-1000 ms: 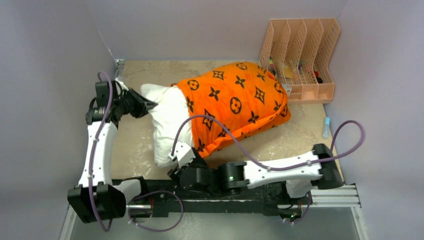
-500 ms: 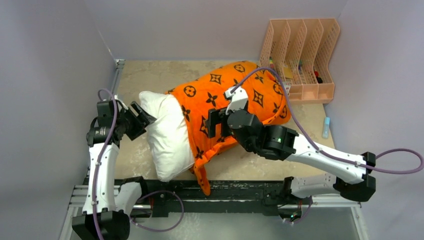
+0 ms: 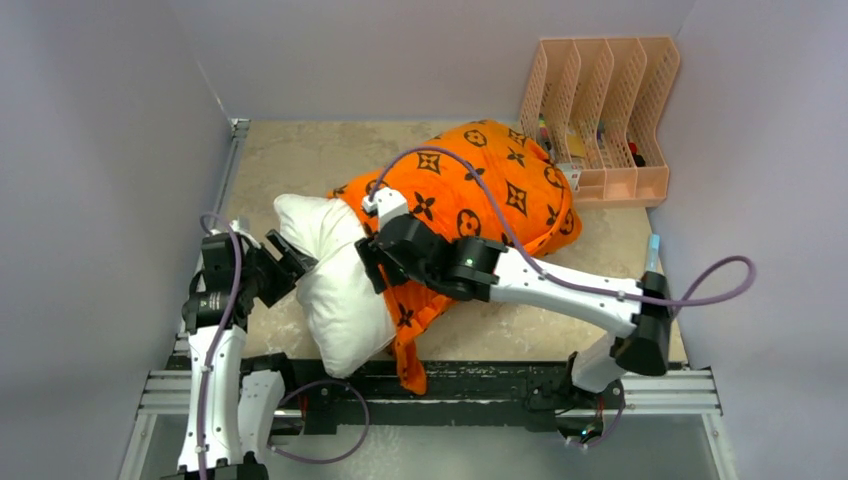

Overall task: Remove the pillowcase from the pillow
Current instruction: Remove the pillow from the pillowcase.

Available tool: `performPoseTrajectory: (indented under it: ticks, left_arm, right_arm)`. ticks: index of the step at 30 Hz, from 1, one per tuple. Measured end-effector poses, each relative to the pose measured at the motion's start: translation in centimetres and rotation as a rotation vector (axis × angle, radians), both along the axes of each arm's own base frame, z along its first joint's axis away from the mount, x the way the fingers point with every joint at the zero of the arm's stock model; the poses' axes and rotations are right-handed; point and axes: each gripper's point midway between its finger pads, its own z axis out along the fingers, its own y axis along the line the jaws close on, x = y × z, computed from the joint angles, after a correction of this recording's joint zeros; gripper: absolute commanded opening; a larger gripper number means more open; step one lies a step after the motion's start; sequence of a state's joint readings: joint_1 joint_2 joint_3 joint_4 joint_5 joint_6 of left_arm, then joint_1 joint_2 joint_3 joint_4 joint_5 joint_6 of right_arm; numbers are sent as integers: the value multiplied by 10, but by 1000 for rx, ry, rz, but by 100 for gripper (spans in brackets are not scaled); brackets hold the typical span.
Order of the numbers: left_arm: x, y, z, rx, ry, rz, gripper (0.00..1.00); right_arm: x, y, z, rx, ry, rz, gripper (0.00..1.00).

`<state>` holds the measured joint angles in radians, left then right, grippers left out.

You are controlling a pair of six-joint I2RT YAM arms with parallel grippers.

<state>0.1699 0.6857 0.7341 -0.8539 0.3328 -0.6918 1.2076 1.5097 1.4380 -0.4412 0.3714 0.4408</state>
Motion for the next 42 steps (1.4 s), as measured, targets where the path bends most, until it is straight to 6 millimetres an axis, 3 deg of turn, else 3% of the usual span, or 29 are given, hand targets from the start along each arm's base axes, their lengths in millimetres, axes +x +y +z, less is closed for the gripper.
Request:
performPoseTrajectory:
  ticks: [2, 4, 7, 9, 10, 11, 14, 17, 20, 22, 24, 26, 29, 31, 33, 38, 42]
  left_arm:
    - [1, -3, 0, -16, -7, -6, 65]
    - [4, -4, 3, -29, -21, -6, 62]
    - [8, -4, 6, -39, -42, 5, 55]
    - [12, -6, 5, -57, -57, 11, 27]
    - [13, -8, 4, -77, -63, 9, 5]
    - [15, -11, 3, -98, -70, 3, 0]
    - [20, -12, -1, -114, -57, 8, 0]
    - [22, -1, -1, -71, -23, 68, 0]
    - [26, 8, 12, -34, -33, 110, 0]
    - [30, 8, 22, -39, -44, 120, 0]
    - [32, 8, 27, -40, -37, 122, 0]
    - [30, 15, 24, -11, -6, 155, 0]
    - [24, 28, 20, 52, 29, 207, 0]
    - [22, 34, 21, 83, 35, 223, 0]
    - [20, 39, 20, 105, 41, 233, 0]
    - [19, 40, 17, 115, 56, 238, 0]
    - [20, 41, 12, 119, 77, 232, 0]
  right_arm:
    - [12, 10, -6, -48, -9, -1, 40]
    - [25, 14, -9, -86, -24, -26, 0]
    - [37, 6, -13, -143, -59, -69, 0]
    - [41, 2, -9, -139, -83, -73, 0]
    - [40, 0, -4, -127, -98, -67, 0]
    - [40, -3, 0, -115, -112, -63, 0]
    - [42, -21, 18, -96, -163, -99, 0]
    - [62, -51, 27, -98, -167, -203, 0]
    - [106, -107, 11, -67, -72, -363, 0]
    - [121, -136, -3, -17, 2, -406, 1]
    - [117, -141, -5, 58, 60, -364, 14]
    - [102, -127, 6, 136, 88, -251, 51]
    - [82, -119, 27, 206, 84, -136, 83]
    - [75, -134, 35, 218, 57, -161, 91]
    - [76, -162, 40, 187, 3, -264, 95]
    - [103, -261, 43, 70, -79, -678, 99]
    - [125, -336, 21, 43, -13, -955, 99]
